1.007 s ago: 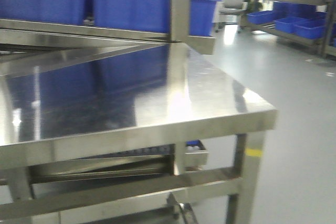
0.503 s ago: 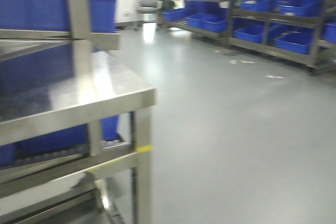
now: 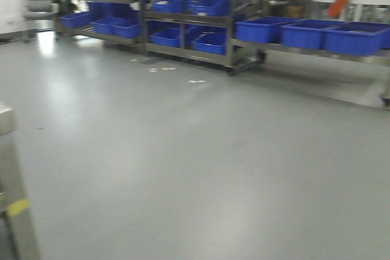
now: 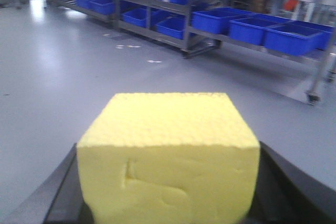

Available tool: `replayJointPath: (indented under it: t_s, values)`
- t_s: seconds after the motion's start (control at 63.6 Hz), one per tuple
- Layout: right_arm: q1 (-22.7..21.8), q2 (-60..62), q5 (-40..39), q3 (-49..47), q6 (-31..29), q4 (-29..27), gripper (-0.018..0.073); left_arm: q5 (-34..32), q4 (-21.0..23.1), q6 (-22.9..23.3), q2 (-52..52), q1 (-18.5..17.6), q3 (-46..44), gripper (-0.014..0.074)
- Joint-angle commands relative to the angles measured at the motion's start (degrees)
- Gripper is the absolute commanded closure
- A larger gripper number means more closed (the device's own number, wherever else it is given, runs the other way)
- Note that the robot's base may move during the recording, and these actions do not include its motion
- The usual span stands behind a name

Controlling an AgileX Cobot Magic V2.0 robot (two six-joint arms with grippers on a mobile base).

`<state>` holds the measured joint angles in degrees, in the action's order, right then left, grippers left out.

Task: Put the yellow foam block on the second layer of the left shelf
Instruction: 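Turn the base and drive along the aisle holding the cube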

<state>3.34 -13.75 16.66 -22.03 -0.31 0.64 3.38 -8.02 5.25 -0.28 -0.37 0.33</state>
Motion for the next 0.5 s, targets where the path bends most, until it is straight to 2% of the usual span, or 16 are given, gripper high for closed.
replayJointPath:
  t_s: [0.0,0.488]
  values:
    - [-0.4,-0.4,-5.7,-1.5,-0.2,0.5,0.0110,-4.7,0.4,0.3,-1.2,0.0,1.4,0.0460]
    - [-0.4,-0.4,-5.7,-1.5,-0.2,0.5,0.0110,-4.7,0.4,0.3,-1.2,0.0,1.4,0.0460]
